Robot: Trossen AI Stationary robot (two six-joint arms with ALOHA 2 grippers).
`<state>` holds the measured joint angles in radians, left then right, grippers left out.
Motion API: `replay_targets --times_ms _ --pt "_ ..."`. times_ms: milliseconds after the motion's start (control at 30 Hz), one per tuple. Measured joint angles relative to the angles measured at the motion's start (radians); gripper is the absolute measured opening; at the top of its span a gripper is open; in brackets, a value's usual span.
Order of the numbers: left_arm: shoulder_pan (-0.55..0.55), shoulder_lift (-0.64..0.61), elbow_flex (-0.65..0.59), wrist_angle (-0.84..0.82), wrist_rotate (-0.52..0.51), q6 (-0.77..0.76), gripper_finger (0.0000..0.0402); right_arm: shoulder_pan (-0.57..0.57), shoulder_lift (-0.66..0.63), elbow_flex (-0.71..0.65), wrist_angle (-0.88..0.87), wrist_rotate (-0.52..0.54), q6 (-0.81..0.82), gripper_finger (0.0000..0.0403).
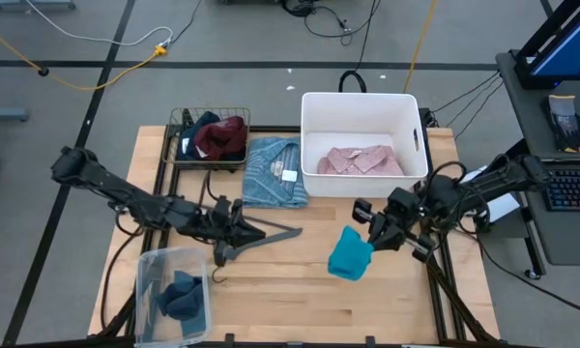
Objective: Pick & Place Cloths
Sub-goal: Put the blue sock into the transparent bin
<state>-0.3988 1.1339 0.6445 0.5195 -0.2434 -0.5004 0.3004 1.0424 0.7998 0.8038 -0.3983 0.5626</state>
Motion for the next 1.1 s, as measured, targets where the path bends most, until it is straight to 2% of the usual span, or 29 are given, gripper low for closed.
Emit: replay_targets --times_ms 167,333,433,533,667,800,967,1100 --pt "0.003 0.037 0.000 0.141 -0.020 0.024 0.0024 0.000 0.009 0.000 -0.051 0.033 -0.038 0.0000" --pt "0.019 0.084 0.000 0.258 -0.027 0.051 0.0024 0.000 0.038 0.020 -0.087 0.033 -0.206 0.0000" --pt "0.030 0.109 0.000 0.285 -0.027 0.005 0.0024 0.000 0.055 0.092 -0.254 0.030 -0.377 0.0000" --pt "0.041 0.124 0.000 0.299 -0.028 -0.083 0.0024 0.000 0.087 0.202 -0.526 0.041 -0.580 0.0000" --pt "0.051 0.135 0.000 0.302 -0.021 -0.177 0.0024 0.001 0.157 0.364 -0.865 0.147 -0.795 0.0000" --pt "0.051 0.136 0.001 0.302 -0.019 -0.201 0.0024 0.005 0.241 0.485 -1.071 0.261 -0.985 0.0000" --pt "0.051 0.136 0.023 0.293 -0.019 -0.196 0.0024 0.028 0.338 0.569 -1.163 0.440 -1.226 0.0000" --pt "0.051 0.135 0.054 0.211 -0.018 -0.202 0.0029 0.041 0.393 0.609 -1.167 0.595 -1.353 0.0000"
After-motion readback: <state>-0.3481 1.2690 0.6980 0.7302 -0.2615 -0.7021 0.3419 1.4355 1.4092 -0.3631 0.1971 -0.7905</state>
